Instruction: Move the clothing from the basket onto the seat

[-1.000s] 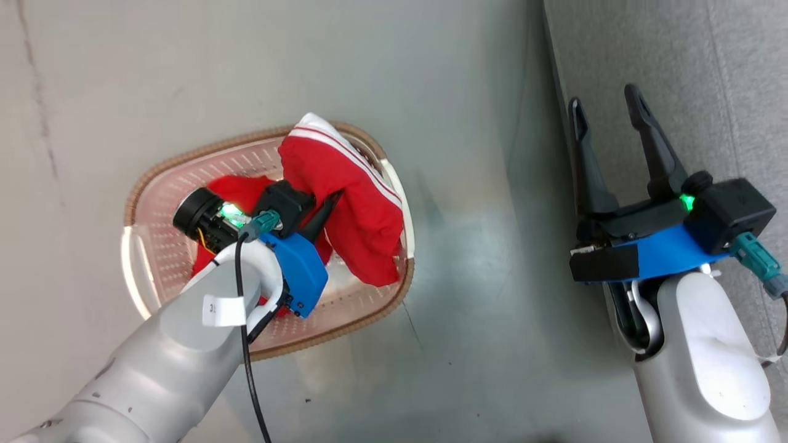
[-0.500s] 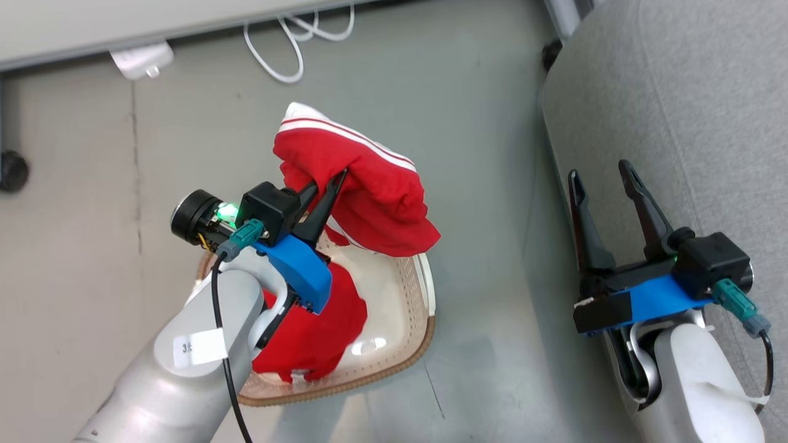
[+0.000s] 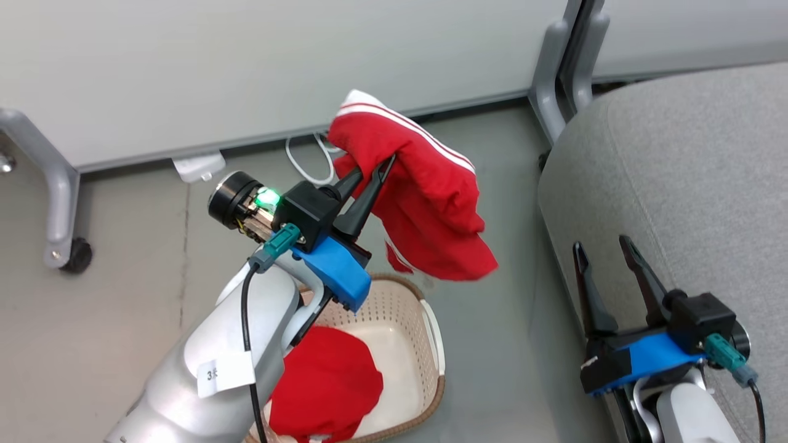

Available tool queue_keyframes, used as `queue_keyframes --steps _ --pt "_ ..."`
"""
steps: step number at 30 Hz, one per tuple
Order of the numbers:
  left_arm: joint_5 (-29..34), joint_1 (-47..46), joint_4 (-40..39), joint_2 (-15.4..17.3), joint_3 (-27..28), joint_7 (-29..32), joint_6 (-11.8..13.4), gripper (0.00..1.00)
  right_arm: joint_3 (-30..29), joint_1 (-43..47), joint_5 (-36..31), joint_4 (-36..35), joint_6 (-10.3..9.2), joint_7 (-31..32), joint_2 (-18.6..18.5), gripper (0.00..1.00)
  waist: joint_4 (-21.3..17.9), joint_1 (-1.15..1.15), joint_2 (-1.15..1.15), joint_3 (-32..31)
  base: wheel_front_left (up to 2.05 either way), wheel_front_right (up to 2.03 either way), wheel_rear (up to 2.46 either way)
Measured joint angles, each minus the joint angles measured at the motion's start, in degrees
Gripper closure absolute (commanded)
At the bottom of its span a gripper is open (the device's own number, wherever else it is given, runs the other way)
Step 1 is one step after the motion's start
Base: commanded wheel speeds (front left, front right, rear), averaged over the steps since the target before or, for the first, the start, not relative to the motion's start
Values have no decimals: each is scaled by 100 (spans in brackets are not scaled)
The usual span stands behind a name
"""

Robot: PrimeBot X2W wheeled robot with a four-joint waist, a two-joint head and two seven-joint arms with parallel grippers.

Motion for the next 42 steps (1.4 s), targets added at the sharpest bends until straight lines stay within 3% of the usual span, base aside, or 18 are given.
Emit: queue_keyframes --steps 11,21,42 --pt "-59 108 -46 -57 -197 -1 -33 100 -75 477 -1 74 0 0 -1 0 91 0 0 -687 0 0 0" --pt "-126 119 -45 -66 -303 -1 -33 100 146 534 -144 38 0 0 -2 0 171 1 0 -752 0 0 0" --pt "-141 -46 -13 -238 -391 0 -33 100 2009 -283 -130 265 1 0 -301 0 290 2 0 -498 0 0 0"
